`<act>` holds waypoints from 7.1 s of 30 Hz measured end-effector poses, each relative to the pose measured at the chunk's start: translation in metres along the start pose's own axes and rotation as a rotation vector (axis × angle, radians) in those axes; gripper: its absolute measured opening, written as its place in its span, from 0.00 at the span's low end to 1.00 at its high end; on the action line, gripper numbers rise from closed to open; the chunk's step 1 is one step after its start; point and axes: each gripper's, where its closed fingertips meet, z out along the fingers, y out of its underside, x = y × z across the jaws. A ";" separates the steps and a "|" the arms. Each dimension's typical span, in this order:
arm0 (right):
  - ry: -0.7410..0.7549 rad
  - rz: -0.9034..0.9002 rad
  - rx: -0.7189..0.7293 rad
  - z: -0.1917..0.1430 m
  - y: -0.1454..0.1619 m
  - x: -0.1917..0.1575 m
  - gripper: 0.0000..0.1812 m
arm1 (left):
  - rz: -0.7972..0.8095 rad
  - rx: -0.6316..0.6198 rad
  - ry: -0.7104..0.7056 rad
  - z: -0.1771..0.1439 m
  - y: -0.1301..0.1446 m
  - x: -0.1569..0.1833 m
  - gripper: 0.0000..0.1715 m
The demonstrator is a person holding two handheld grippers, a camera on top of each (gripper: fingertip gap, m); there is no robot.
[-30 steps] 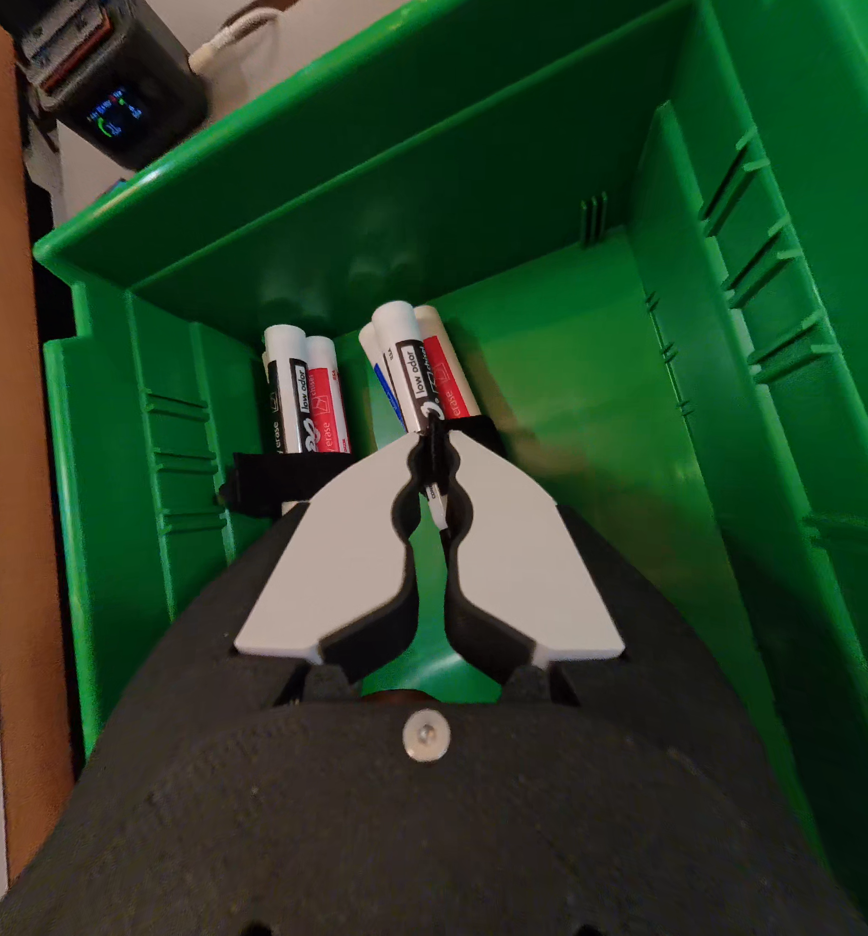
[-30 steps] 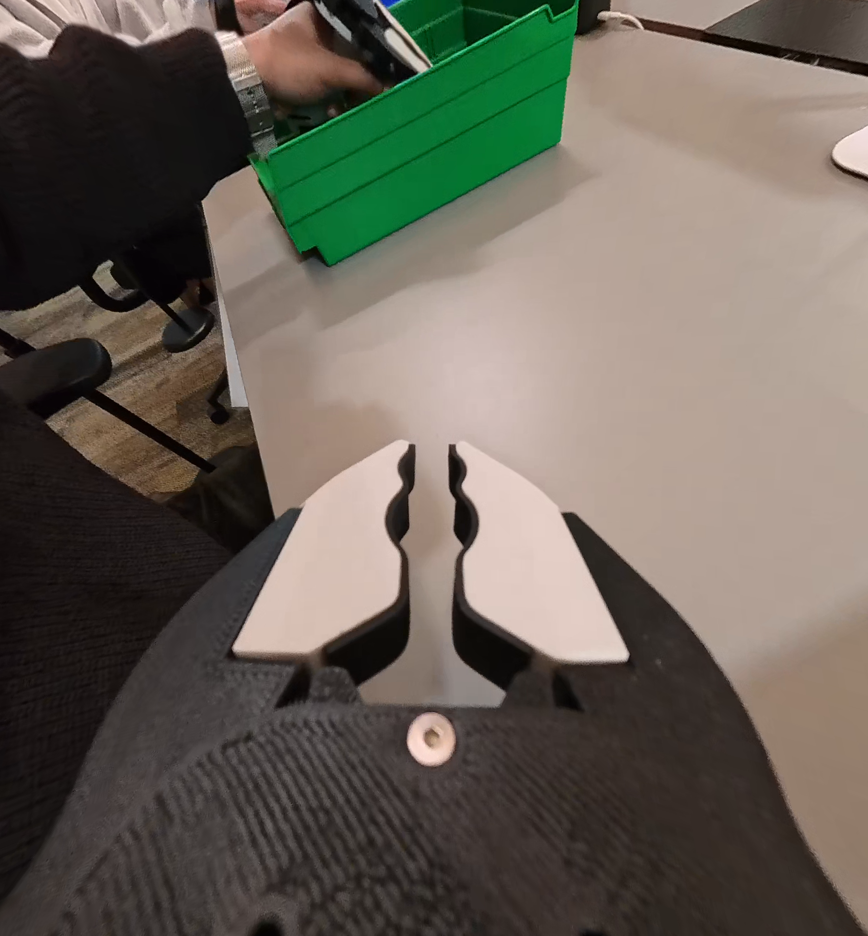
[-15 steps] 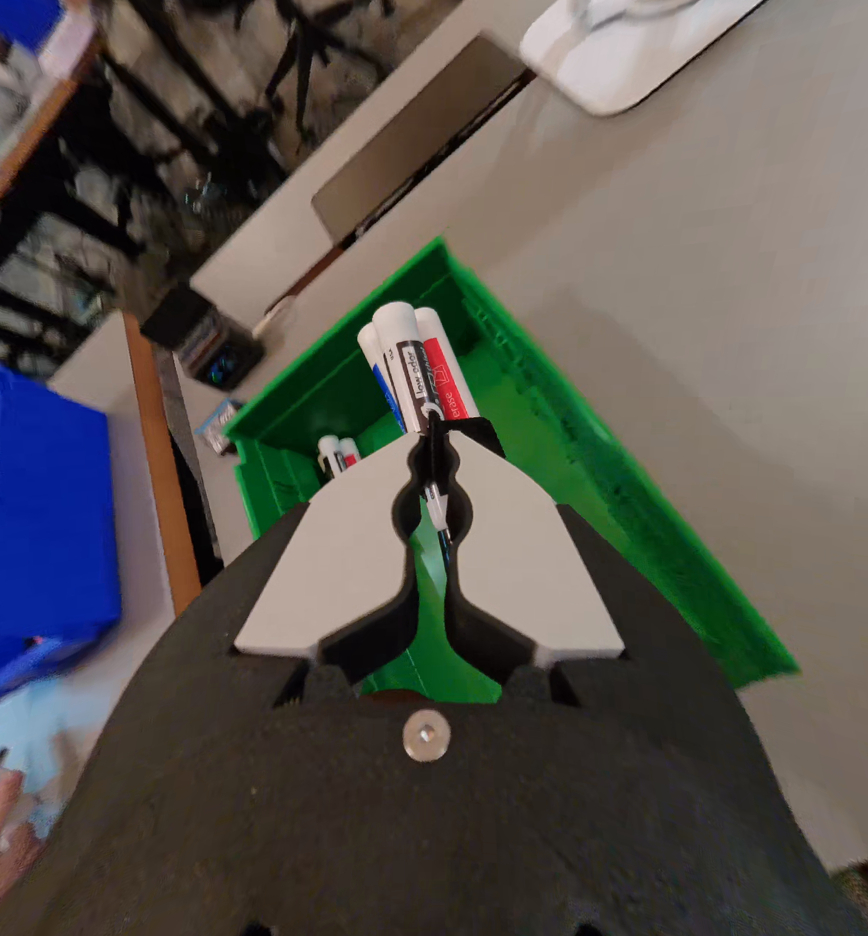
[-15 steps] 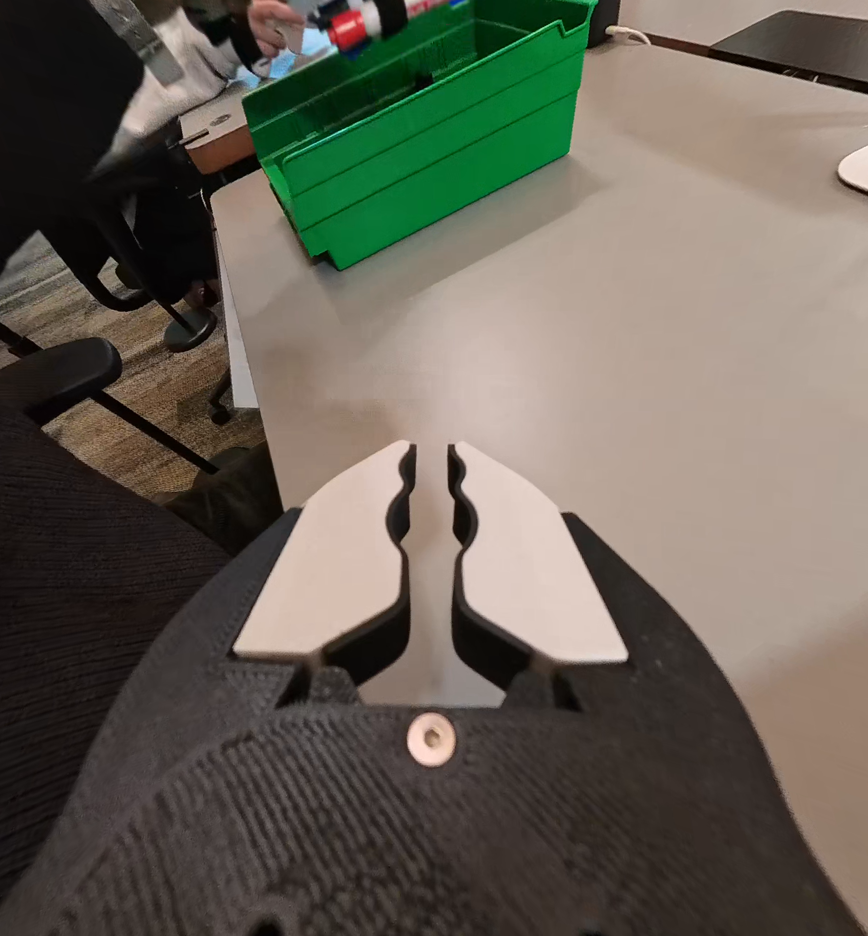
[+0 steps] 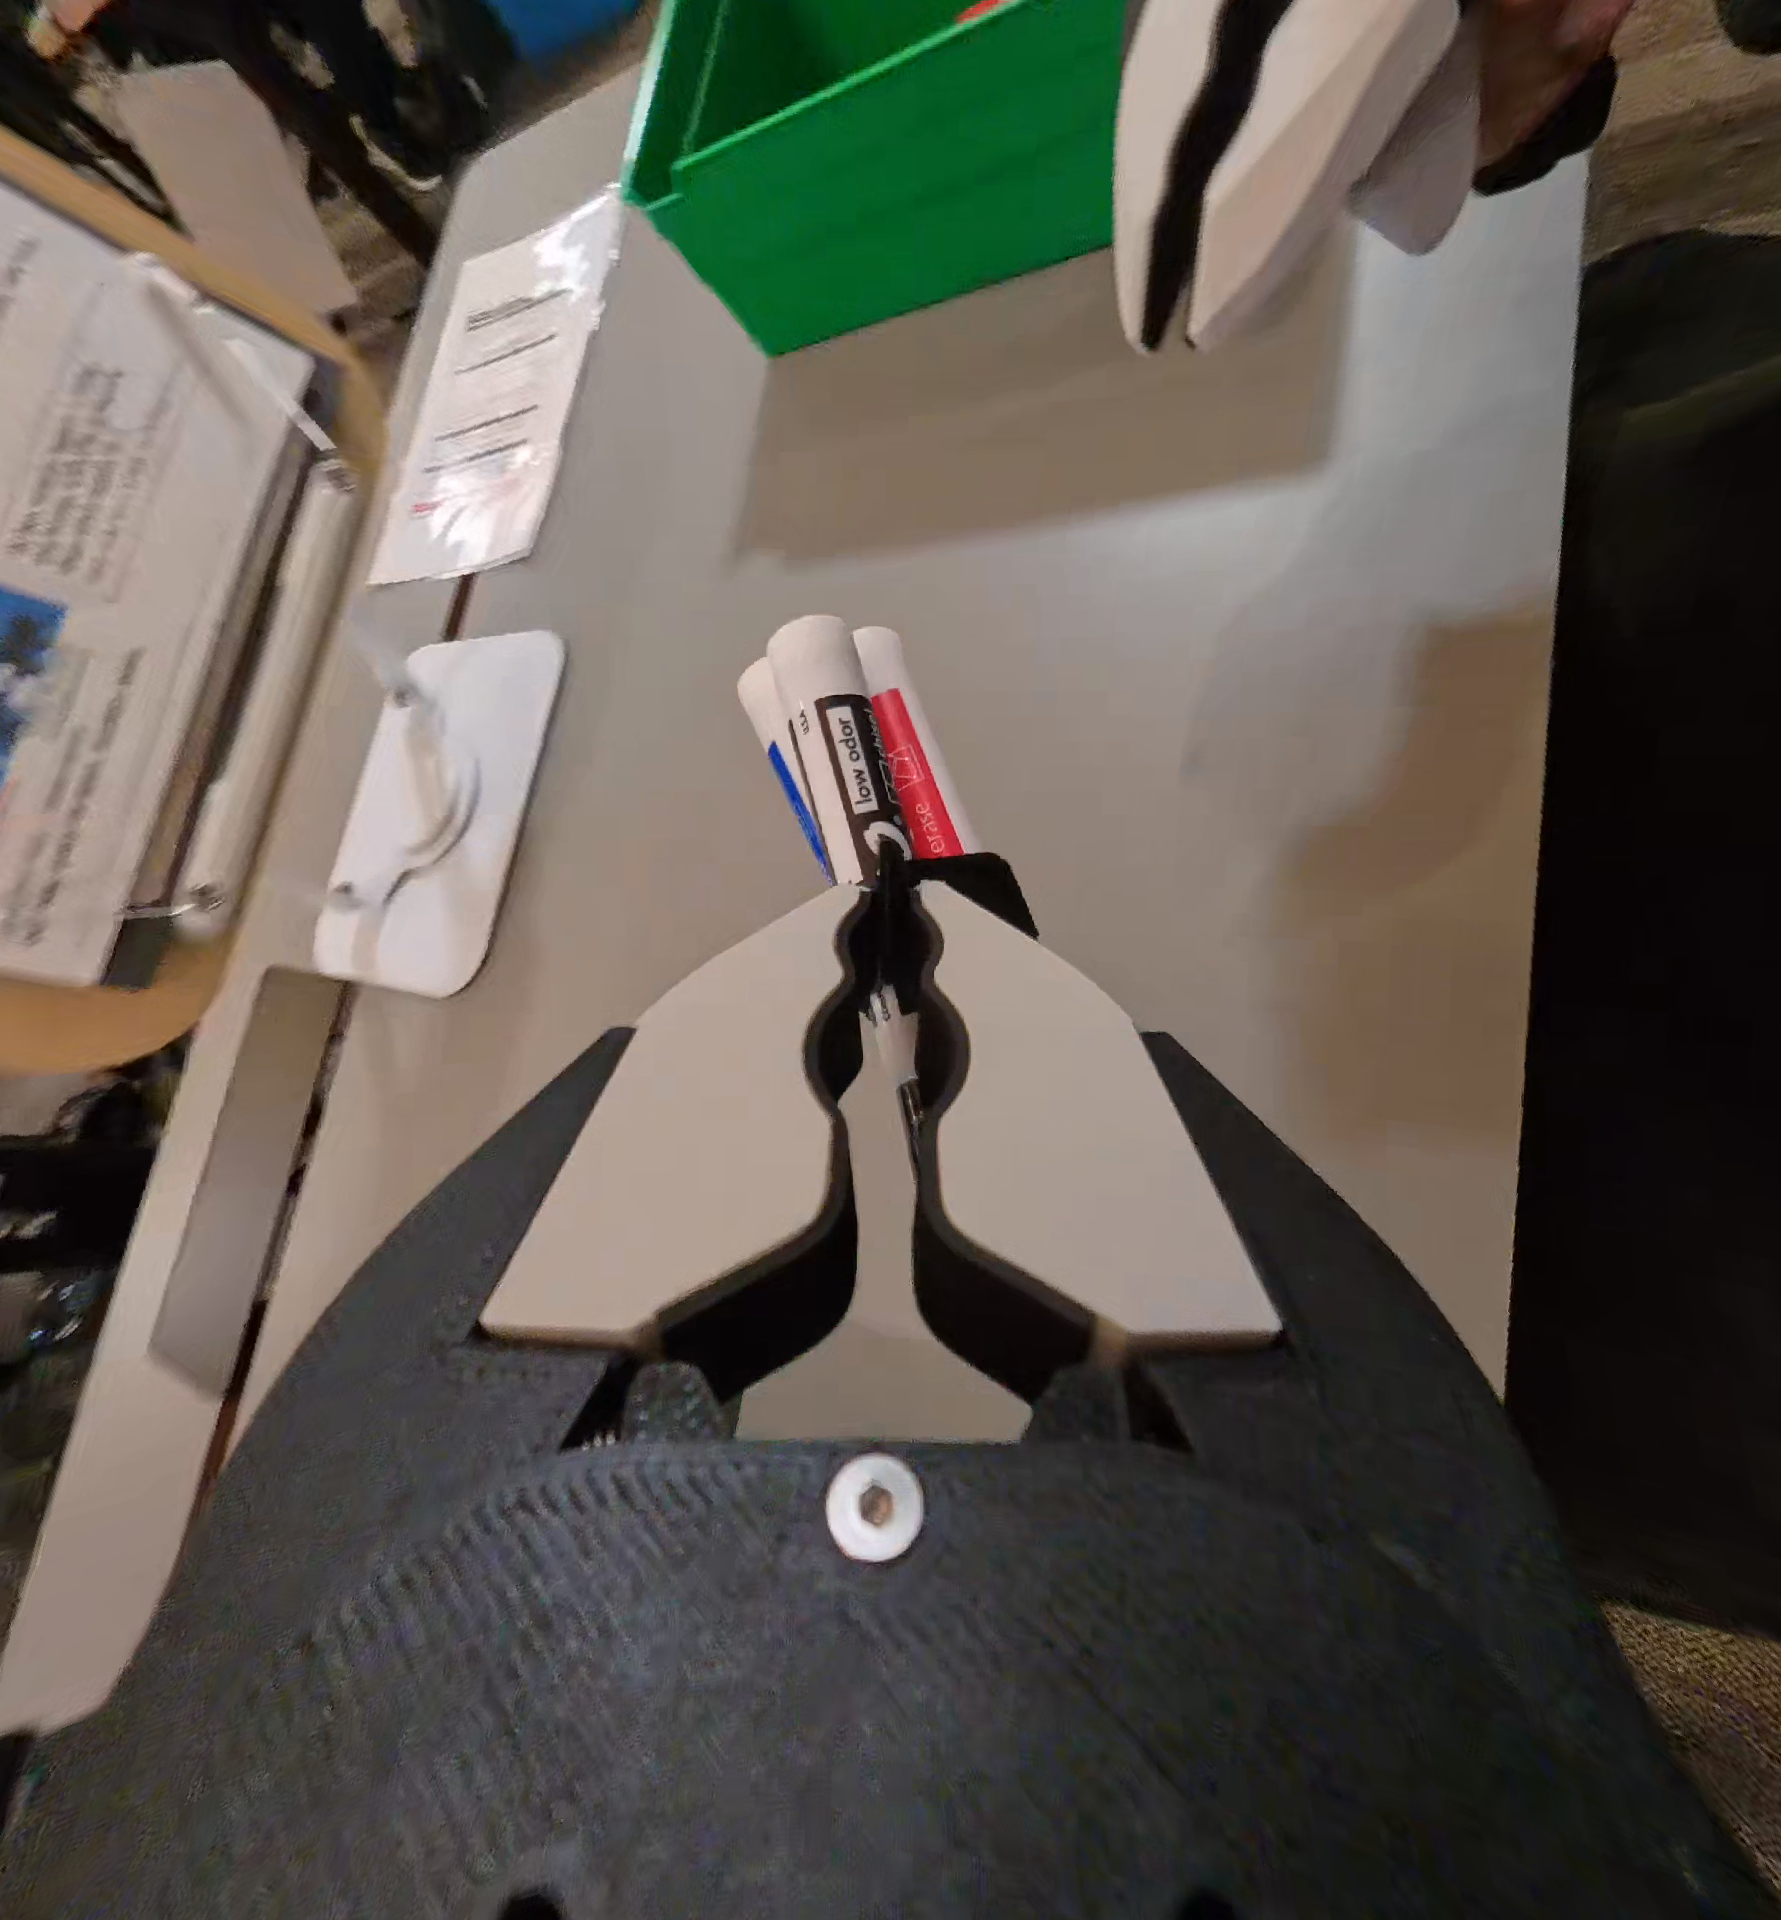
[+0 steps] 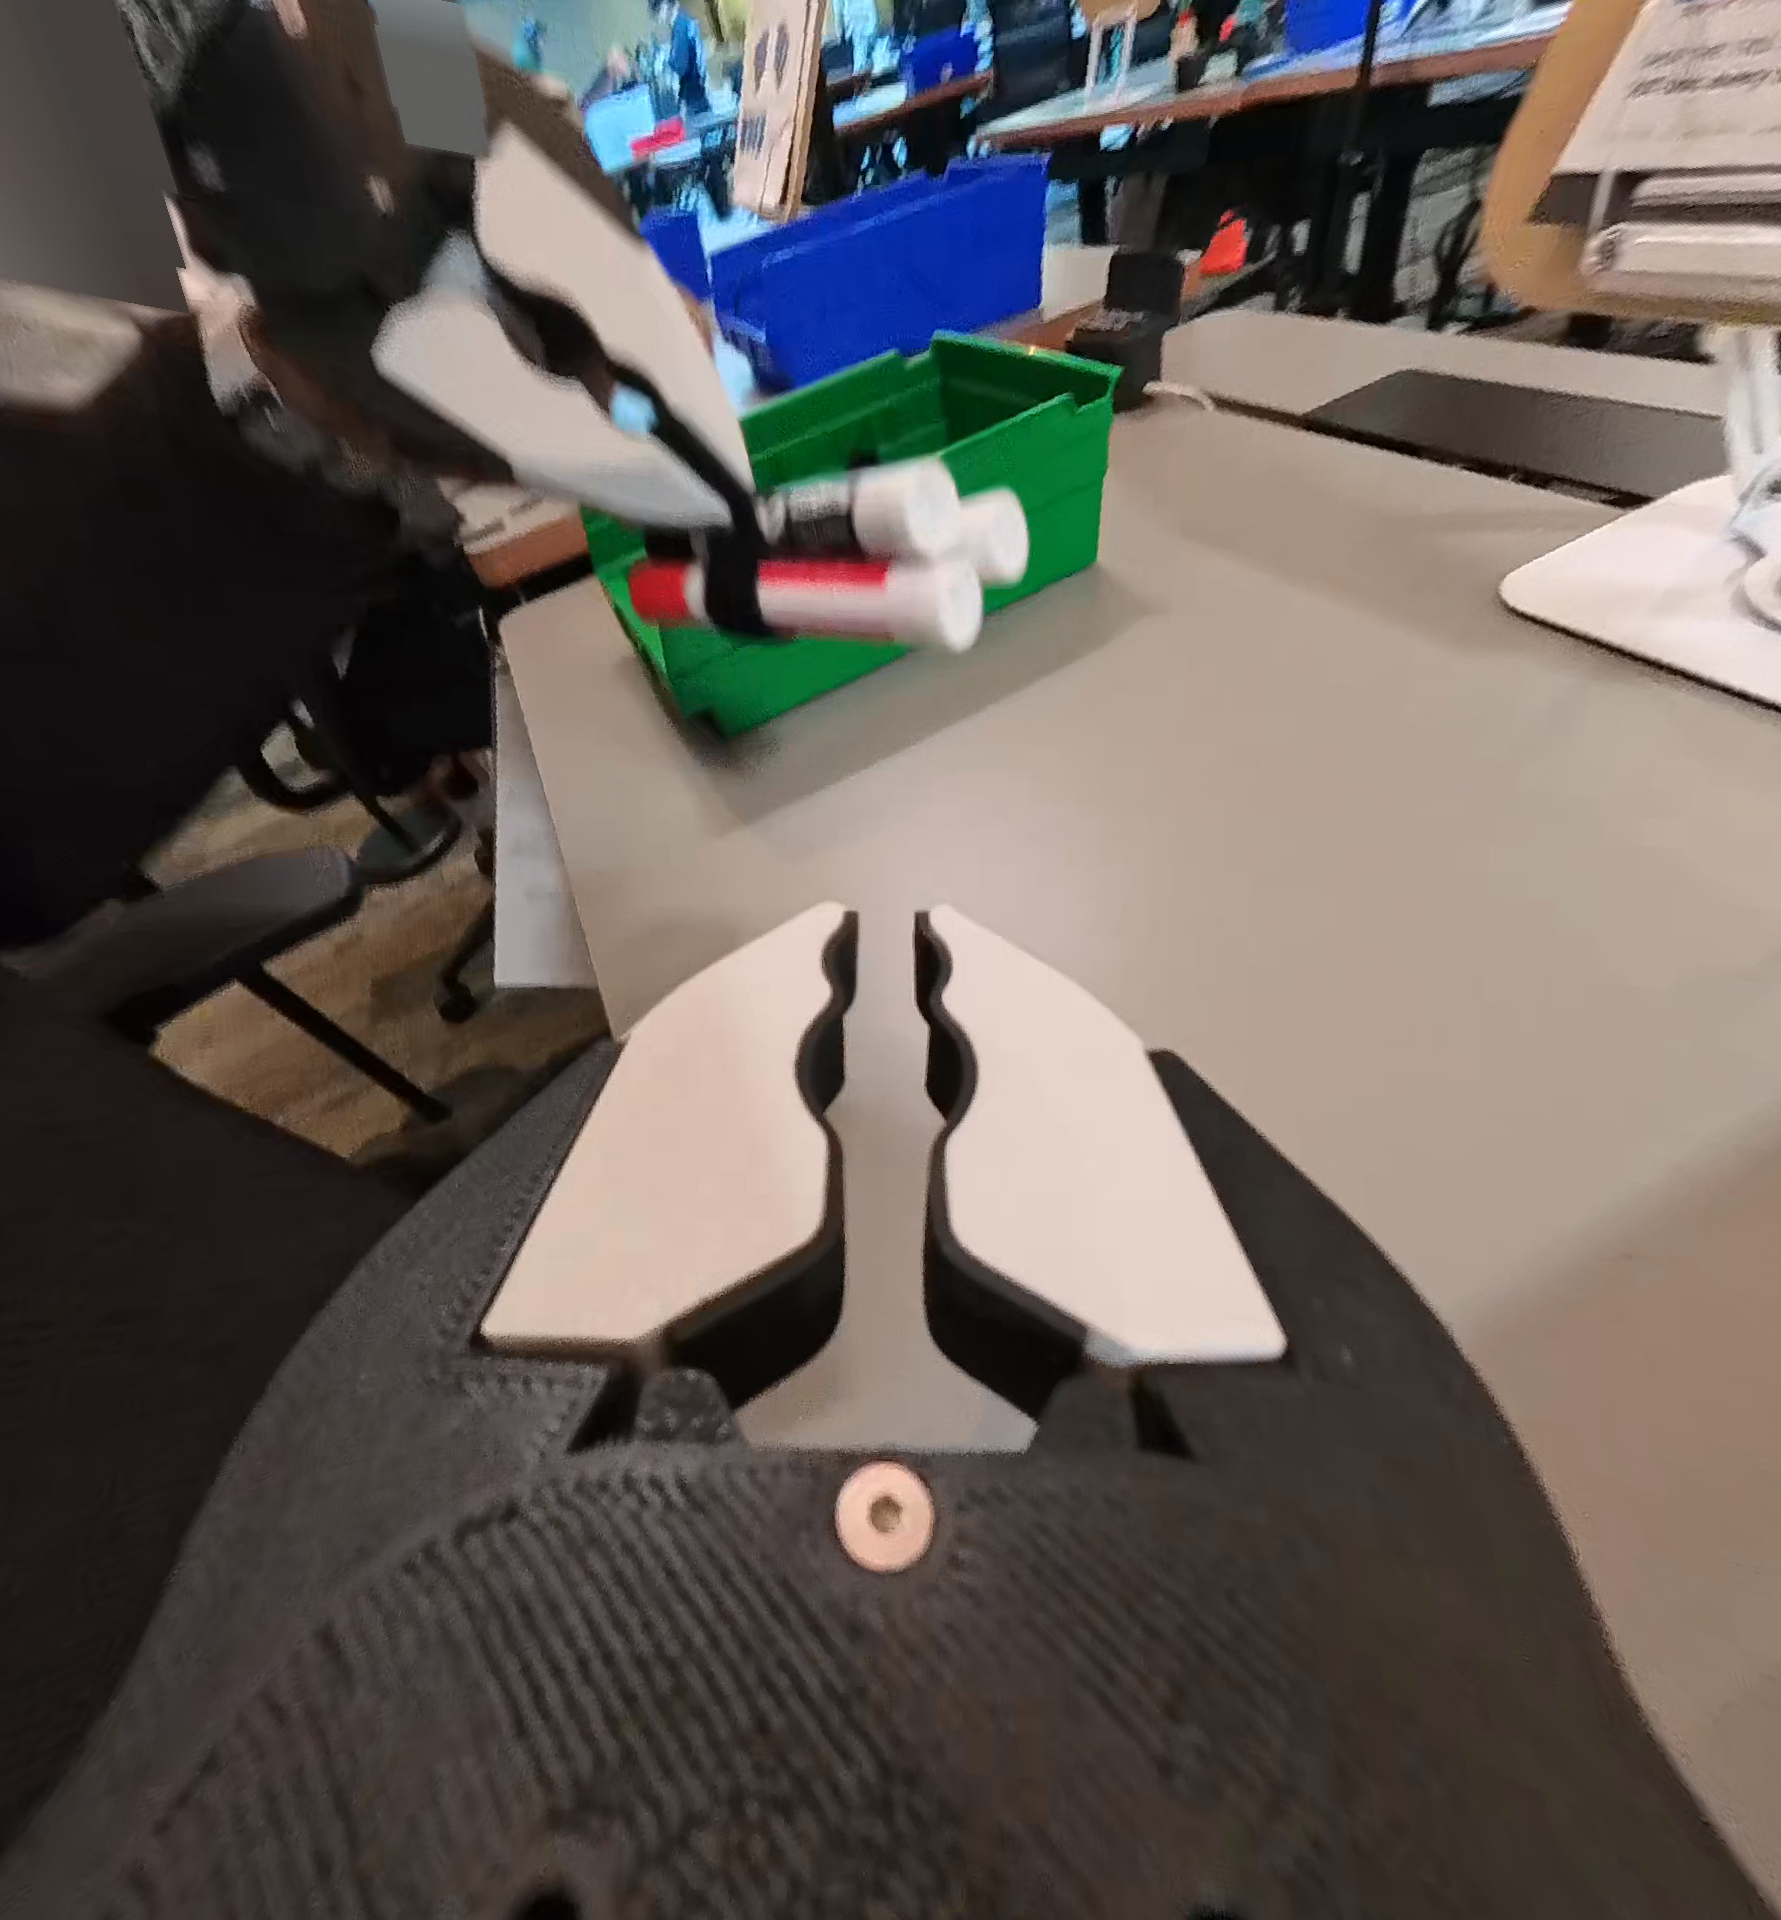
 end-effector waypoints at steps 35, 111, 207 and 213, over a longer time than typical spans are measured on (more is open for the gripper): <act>0.108 -0.265 0.045 -0.041 0.047 -0.011 0.22 | 0.036 0.123 0.474 0.078 -0.039 0.112 0.04; 0.040 -0.213 0.061 -0.050 0.047 -0.015 0.20 | 0.009 0.124 0.523 0.074 -0.036 0.116 0.04; -0.425 0.814 0.068 0.021 0.040 -0.039 0.29 | -0.162 0.165 0.350 0.026 -0.019 0.088 0.04; -0.109 0.334 0.004 0.018 0.047 -0.015 0.41 | -0.223 0.140 0.363 0.031 -0.006 0.085 0.04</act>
